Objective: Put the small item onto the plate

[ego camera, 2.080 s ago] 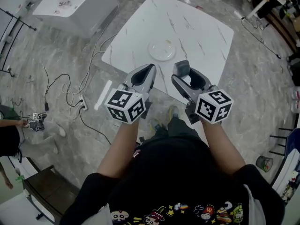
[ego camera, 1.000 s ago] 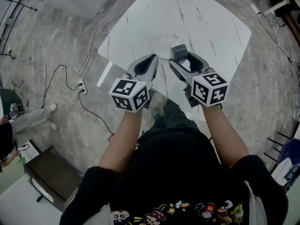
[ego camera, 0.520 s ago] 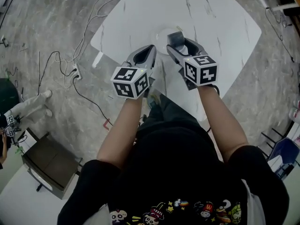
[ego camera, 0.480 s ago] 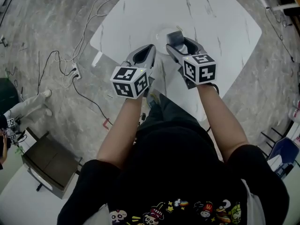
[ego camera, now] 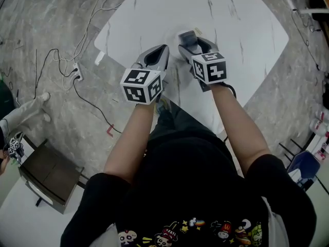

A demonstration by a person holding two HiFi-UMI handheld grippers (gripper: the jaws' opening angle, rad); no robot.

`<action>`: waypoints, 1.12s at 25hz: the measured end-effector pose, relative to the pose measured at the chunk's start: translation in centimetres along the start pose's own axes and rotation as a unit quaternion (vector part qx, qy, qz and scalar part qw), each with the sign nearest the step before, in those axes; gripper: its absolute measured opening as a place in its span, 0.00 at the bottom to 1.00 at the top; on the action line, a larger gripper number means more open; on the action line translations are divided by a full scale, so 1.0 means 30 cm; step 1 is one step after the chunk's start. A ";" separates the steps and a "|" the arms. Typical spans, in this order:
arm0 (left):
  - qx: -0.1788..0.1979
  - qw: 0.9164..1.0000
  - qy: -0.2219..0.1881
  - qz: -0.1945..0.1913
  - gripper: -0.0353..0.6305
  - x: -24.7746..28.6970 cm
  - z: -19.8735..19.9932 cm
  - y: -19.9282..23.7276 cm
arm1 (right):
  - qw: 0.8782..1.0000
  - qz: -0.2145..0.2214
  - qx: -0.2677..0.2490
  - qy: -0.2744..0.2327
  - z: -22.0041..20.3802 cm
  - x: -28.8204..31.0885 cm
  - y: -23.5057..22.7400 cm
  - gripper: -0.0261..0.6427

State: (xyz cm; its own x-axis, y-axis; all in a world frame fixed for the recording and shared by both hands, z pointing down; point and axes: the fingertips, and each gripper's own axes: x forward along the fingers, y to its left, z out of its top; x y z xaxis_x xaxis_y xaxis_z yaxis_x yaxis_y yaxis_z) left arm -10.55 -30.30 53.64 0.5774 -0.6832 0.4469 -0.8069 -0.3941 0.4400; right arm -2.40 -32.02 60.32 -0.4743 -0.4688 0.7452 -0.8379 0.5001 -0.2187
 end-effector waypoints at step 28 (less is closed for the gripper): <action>0.001 1.000 0.003 0.007 0.05 0.009 -0.023 -0.029 | 0.997 -0.013 -0.049 0.055 -0.025 0.095 -0.024 0.51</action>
State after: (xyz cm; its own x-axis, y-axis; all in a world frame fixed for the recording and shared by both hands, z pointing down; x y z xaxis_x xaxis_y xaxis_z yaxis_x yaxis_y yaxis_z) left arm -9.61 -29.71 53.91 0.5675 -0.6849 0.4570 -0.8146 -0.3864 0.4326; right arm -2.95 -33.16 63.08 -0.4154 -0.4031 0.8155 -0.8170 0.5594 -0.1397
